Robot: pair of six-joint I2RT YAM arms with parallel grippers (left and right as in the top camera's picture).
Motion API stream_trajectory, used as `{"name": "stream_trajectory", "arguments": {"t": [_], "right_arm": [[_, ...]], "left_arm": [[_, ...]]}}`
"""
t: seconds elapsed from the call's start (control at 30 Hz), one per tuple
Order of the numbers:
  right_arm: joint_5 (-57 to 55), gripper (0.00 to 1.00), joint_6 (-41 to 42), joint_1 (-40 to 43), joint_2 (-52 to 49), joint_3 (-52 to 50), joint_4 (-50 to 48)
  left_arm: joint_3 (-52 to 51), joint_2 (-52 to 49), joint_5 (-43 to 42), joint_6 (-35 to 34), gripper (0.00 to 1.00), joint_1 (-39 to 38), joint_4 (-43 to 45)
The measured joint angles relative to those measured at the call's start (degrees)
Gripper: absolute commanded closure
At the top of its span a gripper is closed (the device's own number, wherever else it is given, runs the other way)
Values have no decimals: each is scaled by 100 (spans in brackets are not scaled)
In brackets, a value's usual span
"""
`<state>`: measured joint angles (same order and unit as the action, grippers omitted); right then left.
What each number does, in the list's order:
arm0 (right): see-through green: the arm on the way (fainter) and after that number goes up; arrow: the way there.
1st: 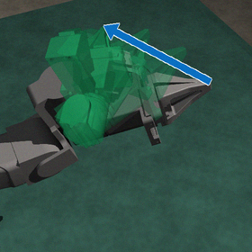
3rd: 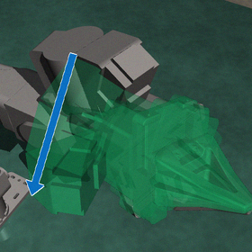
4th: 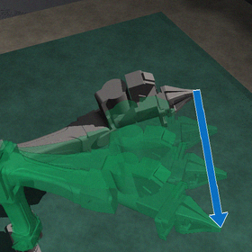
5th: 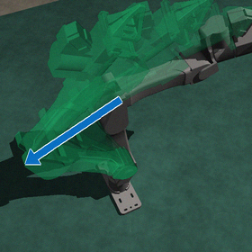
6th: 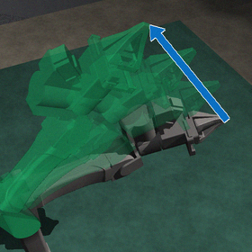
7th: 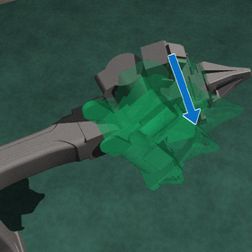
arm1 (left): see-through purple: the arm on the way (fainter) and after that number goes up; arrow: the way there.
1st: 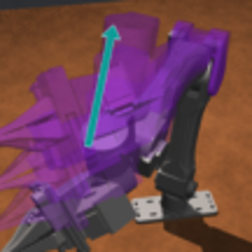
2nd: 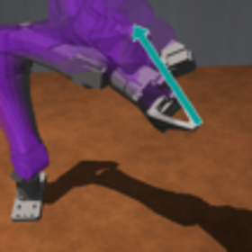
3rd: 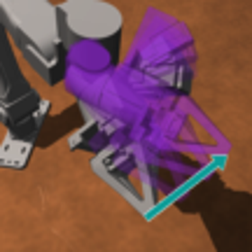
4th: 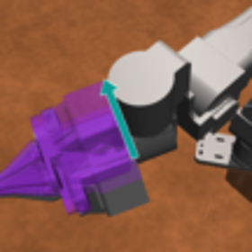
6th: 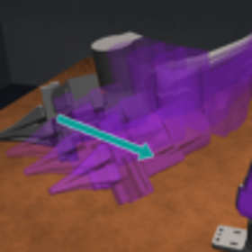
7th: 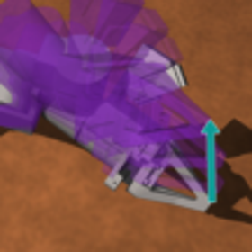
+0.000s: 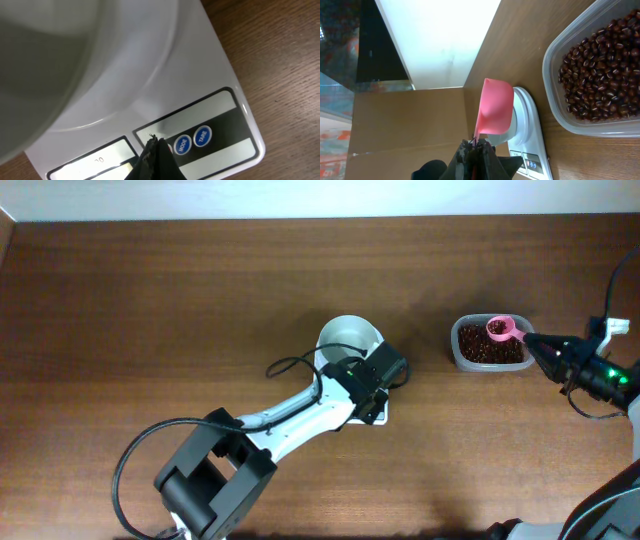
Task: Scoop and weigh 50g on scale
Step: 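Lift the filled pink scoop out of the tub with the right gripper, then pull the left gripper back from the scale to its side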
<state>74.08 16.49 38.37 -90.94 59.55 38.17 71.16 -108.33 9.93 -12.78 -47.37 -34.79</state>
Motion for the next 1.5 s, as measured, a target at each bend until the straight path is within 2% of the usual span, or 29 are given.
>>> {"name": "stream_trajectory", "arguments": {"t": [1.5], "right_arm": [[0,96,2,2,0,-2,0]], "left_arm": [[-319,0,17,0,100,-57,306]]}}
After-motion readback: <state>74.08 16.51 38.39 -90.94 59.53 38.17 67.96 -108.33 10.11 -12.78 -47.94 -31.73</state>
